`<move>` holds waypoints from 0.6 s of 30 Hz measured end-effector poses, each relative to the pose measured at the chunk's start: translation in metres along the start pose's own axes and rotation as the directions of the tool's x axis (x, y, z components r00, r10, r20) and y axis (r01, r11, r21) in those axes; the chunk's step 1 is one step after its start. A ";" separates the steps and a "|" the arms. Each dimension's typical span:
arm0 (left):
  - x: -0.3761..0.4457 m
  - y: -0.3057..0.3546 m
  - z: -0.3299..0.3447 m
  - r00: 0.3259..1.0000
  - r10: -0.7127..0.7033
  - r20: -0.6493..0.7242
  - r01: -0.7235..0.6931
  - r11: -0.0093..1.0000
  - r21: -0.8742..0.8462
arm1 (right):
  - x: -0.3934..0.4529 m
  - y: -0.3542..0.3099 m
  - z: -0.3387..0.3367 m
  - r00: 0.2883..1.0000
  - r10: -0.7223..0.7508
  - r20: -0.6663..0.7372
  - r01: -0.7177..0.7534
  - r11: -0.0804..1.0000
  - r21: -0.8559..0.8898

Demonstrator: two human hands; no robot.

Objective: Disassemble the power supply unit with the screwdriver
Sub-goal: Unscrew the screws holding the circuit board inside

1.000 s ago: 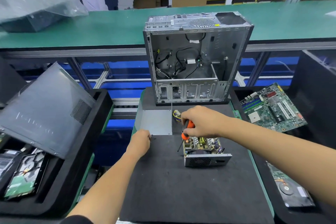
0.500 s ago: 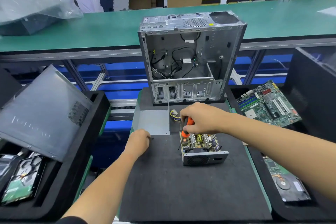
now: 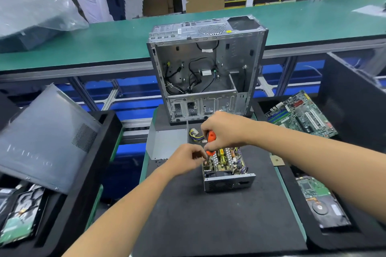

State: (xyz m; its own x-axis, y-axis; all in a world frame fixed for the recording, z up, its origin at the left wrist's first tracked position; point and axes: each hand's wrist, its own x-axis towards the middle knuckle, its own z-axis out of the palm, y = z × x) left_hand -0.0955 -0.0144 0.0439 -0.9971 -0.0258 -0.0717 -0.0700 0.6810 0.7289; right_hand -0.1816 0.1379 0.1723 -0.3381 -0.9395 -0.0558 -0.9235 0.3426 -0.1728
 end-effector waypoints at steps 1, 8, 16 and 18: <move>0.002 0.005 0.002 1.000 0.003 0.020 -0.003 1.000 -0.001 | -0.003 0.004 -0.002 1.000 0.011 -0.011 -0.011 1.000 0.012; 0.020 0.031 0.024 0.995 0.036 0.093 -0.041 0.998 0.049 | -0.023 0.030 -0.008 0.997 0.071 0.022 -0.072 0.997 0.028; 0.049 0.051 0.040 0.982 0.124 0.142 -0.146 0.976 0.161 | -0.039 0.061 -0.003 0.997 0.046 0.065 -0.049 0.998 0.043; 0.056 0.058 0.044 0.965 0.220 0.141 -0.249 0.936 0.250 | -0.041 0.069 0.002 0.996 0.047 0.079 -0.051 0.998 0.046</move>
State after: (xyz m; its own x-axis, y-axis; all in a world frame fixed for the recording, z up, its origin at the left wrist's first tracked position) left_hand -0.1537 0.0558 0.0518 -0.9737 0.2276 -0.0048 0.1906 0.8263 0.5299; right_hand -0.2311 0.2001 0.1606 -0.3658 -0.9198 -0.1416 -0.8958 0.3893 -0.2147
